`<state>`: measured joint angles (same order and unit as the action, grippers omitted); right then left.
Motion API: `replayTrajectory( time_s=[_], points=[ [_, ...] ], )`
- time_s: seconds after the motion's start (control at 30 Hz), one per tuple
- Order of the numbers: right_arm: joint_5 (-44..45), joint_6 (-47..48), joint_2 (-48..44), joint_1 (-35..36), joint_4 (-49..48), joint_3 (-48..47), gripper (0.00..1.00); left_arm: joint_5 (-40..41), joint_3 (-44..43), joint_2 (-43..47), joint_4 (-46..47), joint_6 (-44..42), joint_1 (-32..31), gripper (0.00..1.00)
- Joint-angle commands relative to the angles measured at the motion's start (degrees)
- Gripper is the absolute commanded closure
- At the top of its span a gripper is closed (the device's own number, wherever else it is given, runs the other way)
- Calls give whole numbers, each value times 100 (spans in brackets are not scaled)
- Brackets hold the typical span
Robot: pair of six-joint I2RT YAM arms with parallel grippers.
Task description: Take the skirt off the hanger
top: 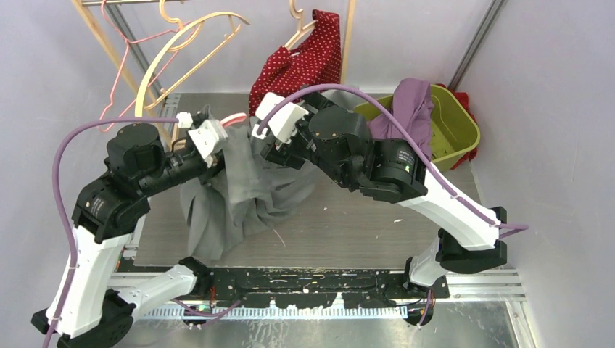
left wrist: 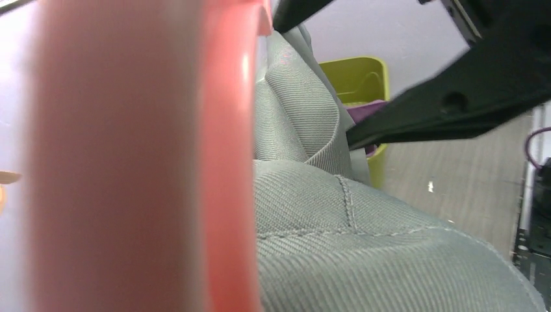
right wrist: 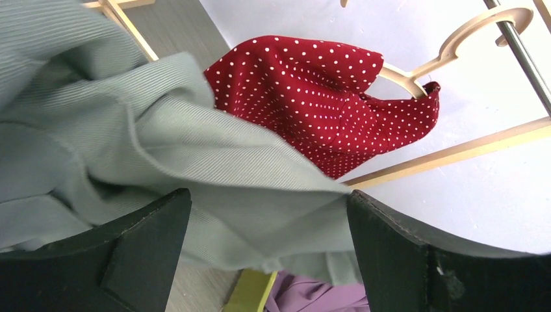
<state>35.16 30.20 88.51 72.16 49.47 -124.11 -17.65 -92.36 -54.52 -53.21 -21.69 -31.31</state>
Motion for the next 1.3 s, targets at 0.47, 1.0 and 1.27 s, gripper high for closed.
replayTrajectory(
  time_s=[0.47,1.0,1.27],
  points=[
    [-1507,-320,191,0,1020,-125,7,-1240,343,388,-155,-256,10,100],
    [-2122,-358,322,-276,805,244,98,-1723,172,593,124,-89,11,100],
    [-2549,-351,215,-430,1167,123,99,-1511,327,651,42,-267,10,100]
  ],
)
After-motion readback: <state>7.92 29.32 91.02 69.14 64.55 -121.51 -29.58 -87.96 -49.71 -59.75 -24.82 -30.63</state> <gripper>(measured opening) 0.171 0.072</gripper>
